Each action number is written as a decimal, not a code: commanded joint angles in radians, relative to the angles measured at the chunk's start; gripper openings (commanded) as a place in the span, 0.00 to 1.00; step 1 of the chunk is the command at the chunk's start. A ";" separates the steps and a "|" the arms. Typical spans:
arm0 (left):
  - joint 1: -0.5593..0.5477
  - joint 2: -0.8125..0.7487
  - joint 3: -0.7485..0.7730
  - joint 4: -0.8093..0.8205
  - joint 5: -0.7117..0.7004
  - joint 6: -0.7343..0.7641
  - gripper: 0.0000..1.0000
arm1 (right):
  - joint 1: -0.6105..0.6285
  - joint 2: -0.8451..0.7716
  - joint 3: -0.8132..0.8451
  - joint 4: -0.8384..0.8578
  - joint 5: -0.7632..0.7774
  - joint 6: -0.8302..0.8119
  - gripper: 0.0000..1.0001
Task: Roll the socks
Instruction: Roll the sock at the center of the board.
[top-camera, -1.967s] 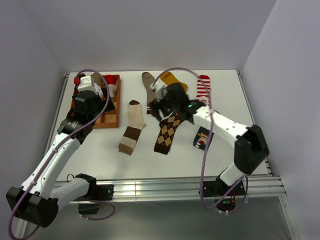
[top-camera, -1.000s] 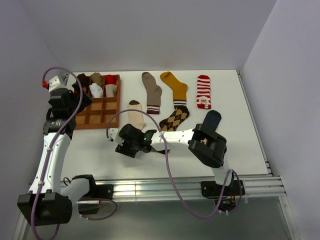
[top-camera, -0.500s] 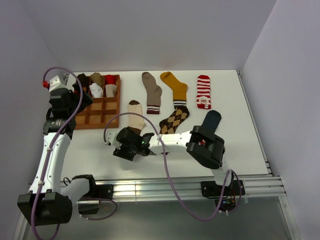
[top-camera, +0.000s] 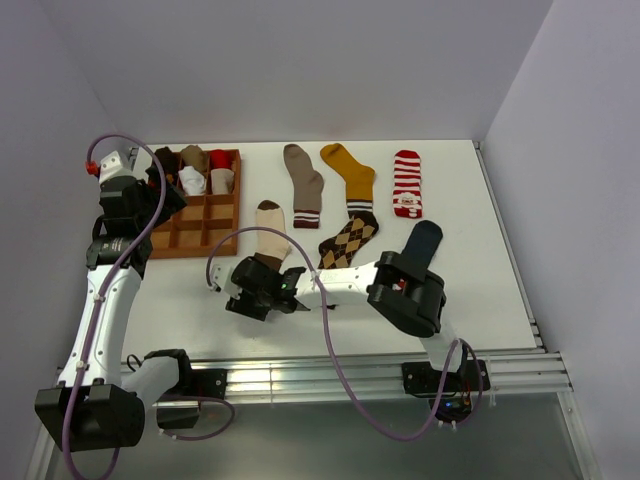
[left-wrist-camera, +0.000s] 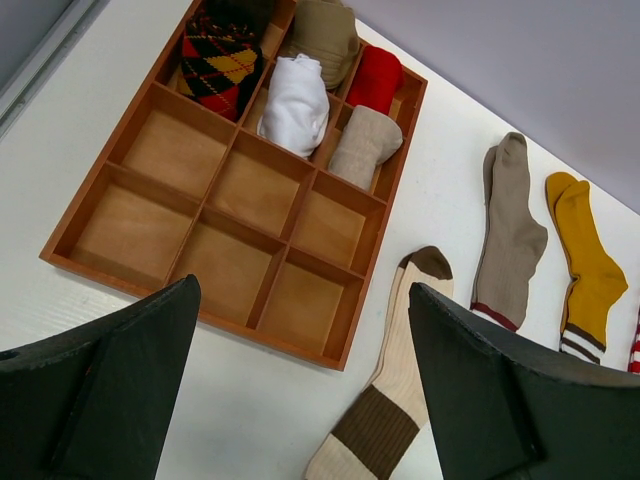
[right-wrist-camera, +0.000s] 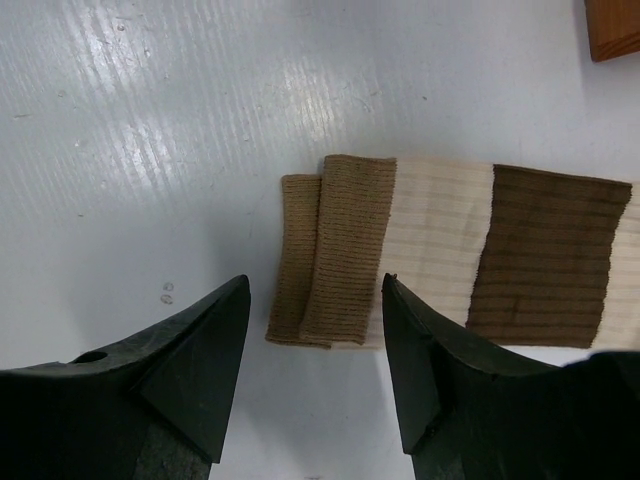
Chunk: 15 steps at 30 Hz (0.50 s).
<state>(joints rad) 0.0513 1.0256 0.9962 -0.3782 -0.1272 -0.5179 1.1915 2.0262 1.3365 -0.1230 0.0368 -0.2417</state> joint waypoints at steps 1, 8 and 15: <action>0.007 -0.002 0.012 0.036 0.020 -0.001 0.90 | -0.007 0.019 0.007 0.037 0.018 -0.016 0.62; 0.005 0.004 0.009 0.038 0.018 0.002 0.91 | -0.036 0.042 0.015 -0.004 -0.029 -0.010 0.55; 0.004 0.021 0.002 0.042 0.023 0.001 0.90 | -0.085 0.009 -0.014 -0.050 -0.146 -0.016 0.31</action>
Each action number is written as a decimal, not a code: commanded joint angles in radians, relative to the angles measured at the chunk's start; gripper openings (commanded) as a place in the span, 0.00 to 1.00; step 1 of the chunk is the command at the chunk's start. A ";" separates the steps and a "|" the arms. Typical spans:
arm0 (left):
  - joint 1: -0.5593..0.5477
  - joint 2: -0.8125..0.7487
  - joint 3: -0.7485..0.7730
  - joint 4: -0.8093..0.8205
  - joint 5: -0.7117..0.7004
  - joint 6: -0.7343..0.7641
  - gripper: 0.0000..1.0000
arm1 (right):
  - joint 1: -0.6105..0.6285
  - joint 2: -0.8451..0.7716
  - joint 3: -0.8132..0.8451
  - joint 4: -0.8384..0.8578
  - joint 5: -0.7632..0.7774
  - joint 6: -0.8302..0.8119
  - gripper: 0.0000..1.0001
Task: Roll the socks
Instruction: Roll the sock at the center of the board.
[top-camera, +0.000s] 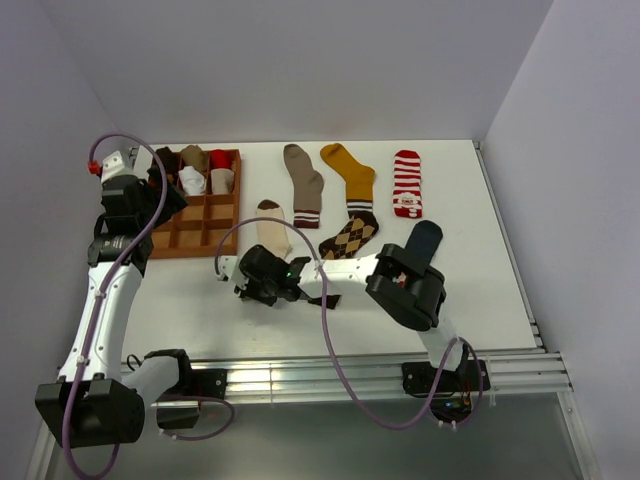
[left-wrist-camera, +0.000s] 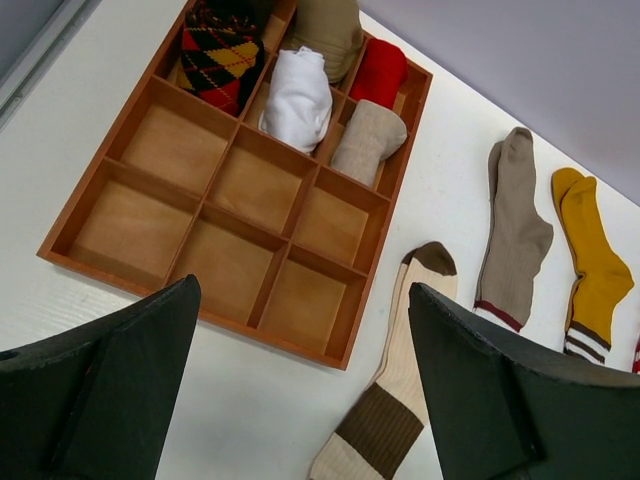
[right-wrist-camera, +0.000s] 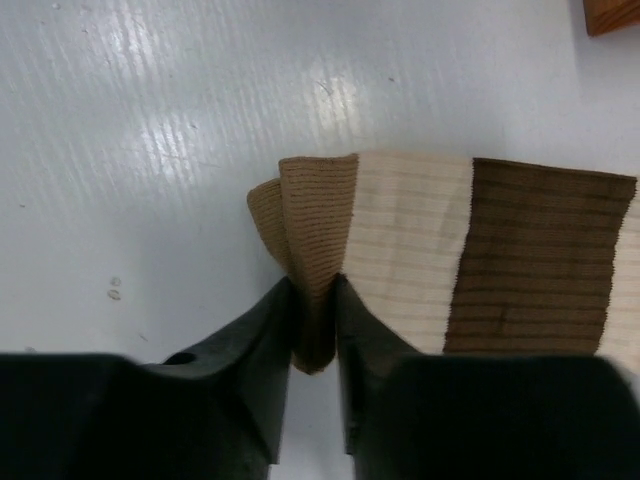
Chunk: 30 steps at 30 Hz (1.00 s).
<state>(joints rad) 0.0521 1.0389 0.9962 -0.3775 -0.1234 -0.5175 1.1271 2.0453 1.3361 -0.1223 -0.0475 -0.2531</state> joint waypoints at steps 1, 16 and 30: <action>0.005 0.009 0.001 0.043 0.022 -0.004 0.90 | -0.035 -0.017 -0.026 -0.057 -0.105 -0.006 0.26; -0.420 -0.060 -0.279 0.245 -0.215 -0.246 0.58 | -0.266 -0.087 0.006 -0.404 -0.650 -0.032 0.20; -0.615 -0.132 -0.740 0.860 -0.018 -0.161 0.46 | -0.392 0.143 0.241 -0.634 -0.838 0.040 0.18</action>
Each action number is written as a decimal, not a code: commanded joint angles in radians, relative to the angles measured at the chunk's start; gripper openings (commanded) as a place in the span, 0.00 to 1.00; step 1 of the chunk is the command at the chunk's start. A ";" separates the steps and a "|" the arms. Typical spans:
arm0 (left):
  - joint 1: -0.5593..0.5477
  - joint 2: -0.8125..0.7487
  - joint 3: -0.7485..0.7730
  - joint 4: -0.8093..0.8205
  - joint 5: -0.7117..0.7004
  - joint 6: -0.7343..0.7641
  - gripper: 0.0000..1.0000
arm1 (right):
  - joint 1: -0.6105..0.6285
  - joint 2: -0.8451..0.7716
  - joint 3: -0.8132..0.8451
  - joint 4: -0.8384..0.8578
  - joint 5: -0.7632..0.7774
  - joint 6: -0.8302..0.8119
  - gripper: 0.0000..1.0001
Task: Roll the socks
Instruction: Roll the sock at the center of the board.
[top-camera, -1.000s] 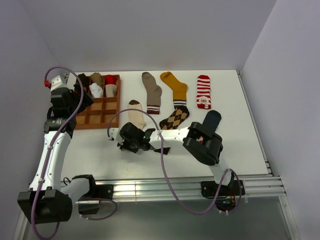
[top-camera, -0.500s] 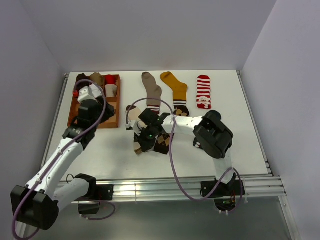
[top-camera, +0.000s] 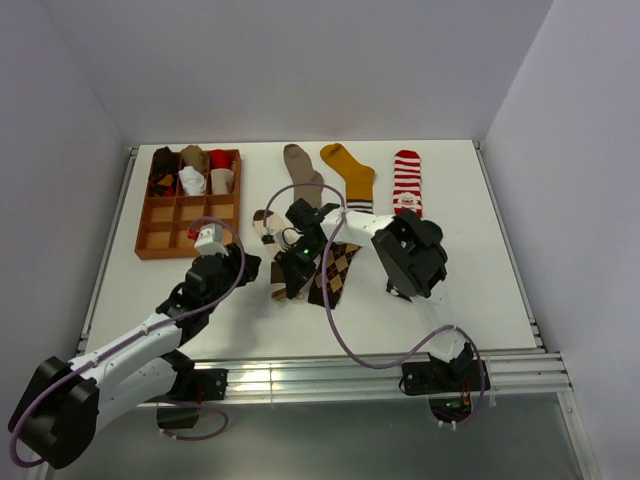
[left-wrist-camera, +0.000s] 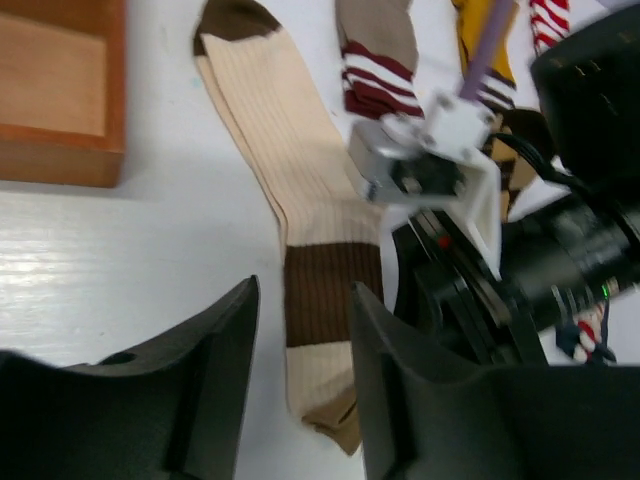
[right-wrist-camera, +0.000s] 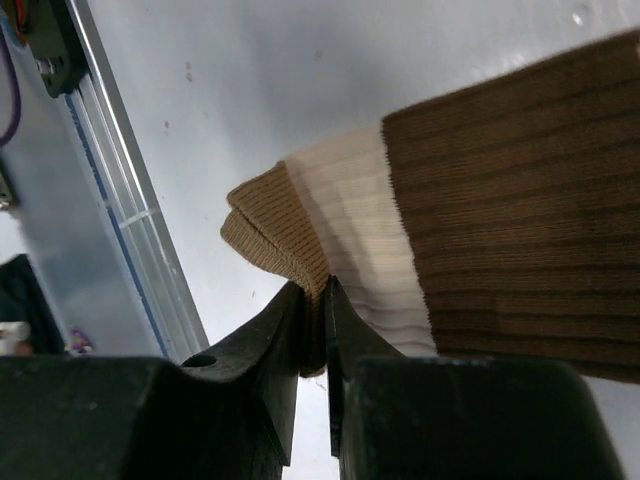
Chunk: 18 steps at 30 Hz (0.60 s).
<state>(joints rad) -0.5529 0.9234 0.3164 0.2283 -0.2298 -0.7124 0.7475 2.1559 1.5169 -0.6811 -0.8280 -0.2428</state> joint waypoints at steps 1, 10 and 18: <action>-0.012 -0.008 -0.072 0.282 0.134 0.039 0.50 | -0.017 0.042 0.068 -0.080 -0.060 0.036 0.18; -0.035 0.167 -0.093 0.448 0.346 0.137 0.59 | -0.066 0.156 0.178 -0.170 -0.108 0.100 0.16; -0.054 0.293 -0.085 0.514 0.382 0.160 0.58 | -0.088 0.209 0.224 -0.230 -0.121 0.105 0.15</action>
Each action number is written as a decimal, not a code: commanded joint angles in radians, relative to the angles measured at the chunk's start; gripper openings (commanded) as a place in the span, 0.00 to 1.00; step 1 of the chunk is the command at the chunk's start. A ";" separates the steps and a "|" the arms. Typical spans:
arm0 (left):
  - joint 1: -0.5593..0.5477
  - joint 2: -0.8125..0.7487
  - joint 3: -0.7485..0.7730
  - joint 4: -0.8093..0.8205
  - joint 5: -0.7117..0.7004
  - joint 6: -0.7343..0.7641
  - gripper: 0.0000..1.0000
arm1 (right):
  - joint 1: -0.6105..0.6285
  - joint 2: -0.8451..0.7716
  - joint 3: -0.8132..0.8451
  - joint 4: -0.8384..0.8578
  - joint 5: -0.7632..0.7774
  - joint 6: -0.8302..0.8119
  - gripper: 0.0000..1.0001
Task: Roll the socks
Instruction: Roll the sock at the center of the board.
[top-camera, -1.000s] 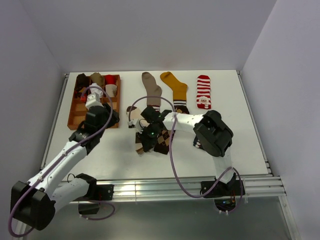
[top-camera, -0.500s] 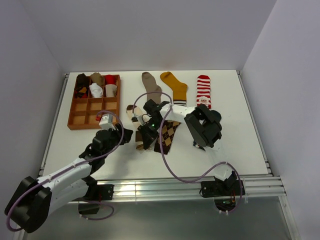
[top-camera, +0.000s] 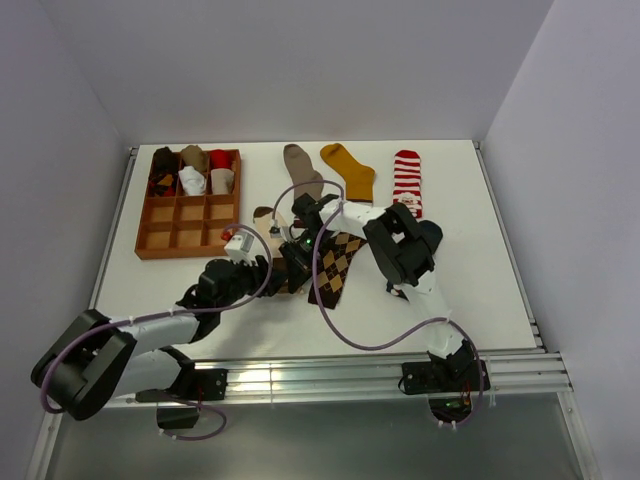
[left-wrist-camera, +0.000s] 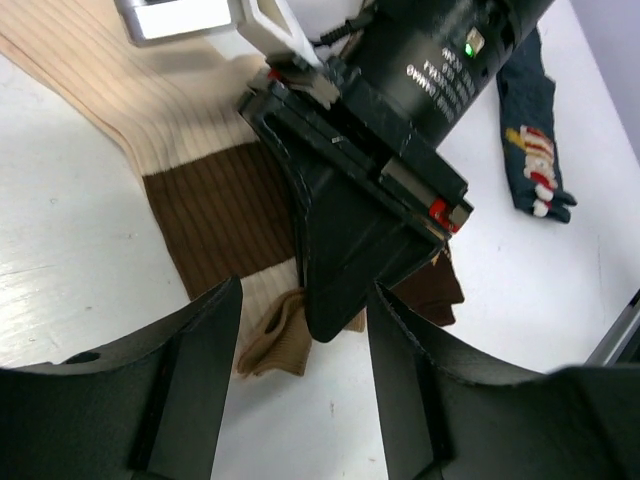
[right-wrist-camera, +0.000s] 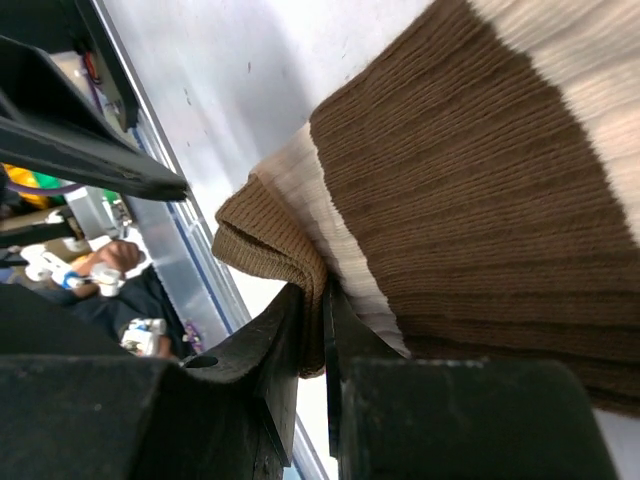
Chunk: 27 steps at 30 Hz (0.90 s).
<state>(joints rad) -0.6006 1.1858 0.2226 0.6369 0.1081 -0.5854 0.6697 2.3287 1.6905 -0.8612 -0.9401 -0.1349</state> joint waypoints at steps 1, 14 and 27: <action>-0.008 0.044 0.011 0.112 0.050 0.035 0.60 | -0.013 0.044 0.060 -0.064 -0.014 -0.014 0.15; -0.013 0.158 -0.052 0.259 0.074 -0.007 0.61 | -0.021 0.069 0.086 -0.107 0.004 -0.032 0.14; -0.011 0.199 -0.060 0.280 0.105 -0.011 0.57 | -0.028 0.077 0.101 -0.114 0.012 -0.023 0.13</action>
<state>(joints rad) -0.6086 1.3701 0.1520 0.8555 0.1864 -0.5915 0.6514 2.3787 1.7504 -0.9611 -0.9615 -0.1474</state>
